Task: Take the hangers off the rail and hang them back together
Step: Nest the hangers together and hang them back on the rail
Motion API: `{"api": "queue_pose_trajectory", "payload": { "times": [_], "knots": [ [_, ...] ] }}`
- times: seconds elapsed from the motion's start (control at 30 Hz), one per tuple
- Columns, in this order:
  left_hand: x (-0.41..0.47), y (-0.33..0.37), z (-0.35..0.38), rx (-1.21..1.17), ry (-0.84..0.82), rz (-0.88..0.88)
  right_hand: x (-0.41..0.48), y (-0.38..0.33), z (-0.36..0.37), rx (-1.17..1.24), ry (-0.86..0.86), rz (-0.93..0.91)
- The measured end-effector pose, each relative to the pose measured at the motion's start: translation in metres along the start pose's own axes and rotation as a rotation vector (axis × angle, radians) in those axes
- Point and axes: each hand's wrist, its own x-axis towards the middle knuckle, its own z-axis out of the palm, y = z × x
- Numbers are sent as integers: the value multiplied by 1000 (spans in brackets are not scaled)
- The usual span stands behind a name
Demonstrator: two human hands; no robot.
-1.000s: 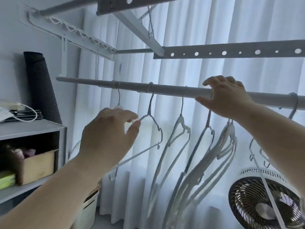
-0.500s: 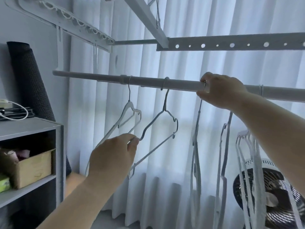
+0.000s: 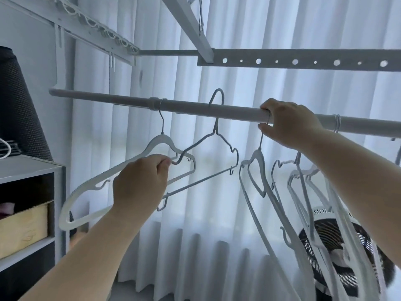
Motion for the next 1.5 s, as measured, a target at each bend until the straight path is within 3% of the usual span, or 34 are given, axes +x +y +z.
{"api": "queue_pose_trajectory", "payload": {
  "times": [0.2,0.37,0.57,0.73,0.83,0.9,1.03,1.23,1.37,1.5],
  "knots": [
    [13,9,7,93,-57,67,-2,0,-2,6,6,9],
    [-7,-2,15,127,-130,-1,-3,4,-2,20,2,6],
    [-44,-33,-7,68,-102,53,-8,6,-3,68,-47,-17],
    [-83,-44,-43,12,-155,43,-27,-16,-6,192,89,-287],
    [-106,-38,-66,16,-117,52,-42,-40,-8,201,-30,-480],
    [-120,-41,-84,30,-57,59,-50,-55,-10,244,-146,-510],
    [-142,-55,-126,25,-46,-19,-64,-75,-23,426,-211,-475],
    [-159,-69,-178,21,-1,-147,-90,-107,-37,672,-458,-419],
    [-171,-85,-209,262,85,-216,-110,-143,-45,780,-484,-380],
    [-196,-72,-229,170,9,-244,-136,-175,-58,961,-528,-305]
  ]
}}
